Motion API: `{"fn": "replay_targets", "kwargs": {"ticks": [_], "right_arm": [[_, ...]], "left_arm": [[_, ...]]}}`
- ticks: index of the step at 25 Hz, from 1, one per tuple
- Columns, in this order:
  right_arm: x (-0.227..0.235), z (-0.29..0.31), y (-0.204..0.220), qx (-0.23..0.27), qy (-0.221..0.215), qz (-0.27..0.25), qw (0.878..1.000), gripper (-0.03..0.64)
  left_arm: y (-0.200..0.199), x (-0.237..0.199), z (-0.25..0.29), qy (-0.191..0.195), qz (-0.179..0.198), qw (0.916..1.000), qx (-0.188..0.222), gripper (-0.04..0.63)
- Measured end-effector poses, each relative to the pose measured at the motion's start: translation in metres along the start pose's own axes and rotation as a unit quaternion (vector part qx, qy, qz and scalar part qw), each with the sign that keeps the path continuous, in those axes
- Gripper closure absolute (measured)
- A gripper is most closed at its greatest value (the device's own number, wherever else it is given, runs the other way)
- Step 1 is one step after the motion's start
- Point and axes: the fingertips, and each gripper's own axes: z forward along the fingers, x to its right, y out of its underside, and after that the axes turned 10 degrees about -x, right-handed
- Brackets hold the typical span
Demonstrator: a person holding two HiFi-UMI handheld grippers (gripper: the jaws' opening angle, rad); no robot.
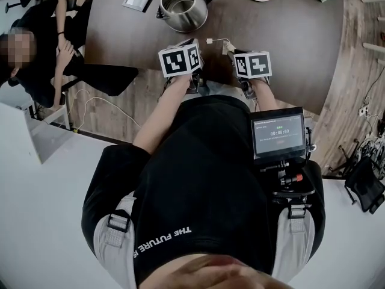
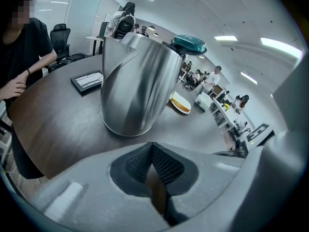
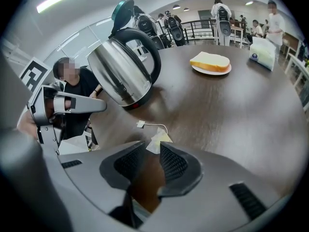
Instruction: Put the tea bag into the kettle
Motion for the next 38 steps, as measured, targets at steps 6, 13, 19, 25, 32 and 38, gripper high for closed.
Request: {"fn": "replay_targets", "kwargs": {"ticks": [6,13,19,25,32,38], "right_arm": [[-0.001,0.002,0.001,-0.005,0.002,-0.002,1.000,0.518],[0.000,0.005,0.005,-0.010,0.004,-0.005,1.000,0.515],[0.001,0.008,0.010,-0.018,0.007,-0.001,1.000,0.512],[0.003,0.008,0.010,-0.021,0.024,-0.009,0.999,0.512],[0.019,0.005,0.006,-0.010,0.059,0.006,0.998,0.583],[0.022,0.000,0.003,0.000,0.052,0.019,0.998,0.600]], "left_arm": [[0.001,-0.002,-0.002,-0.001,-0.004,1.0000,0.000,0.595],[0.007,0.000,0.000,0.001,-0.009,1.0000,-0.002,0.595],[0.008,0.001,0.001,0.005,-0.014,0.9999,-0.003,0.595],[0.004,0.001,-0.001,0.006,-0.014,0.9999,-0.001,0.595],[0.006,0.003,-0.002,0.006,-0.017,0.9998,-0.001,0.595],[0.007,-0.001,-0.004,0.005,-0.021,0.9998,0.000,0.595]]}}
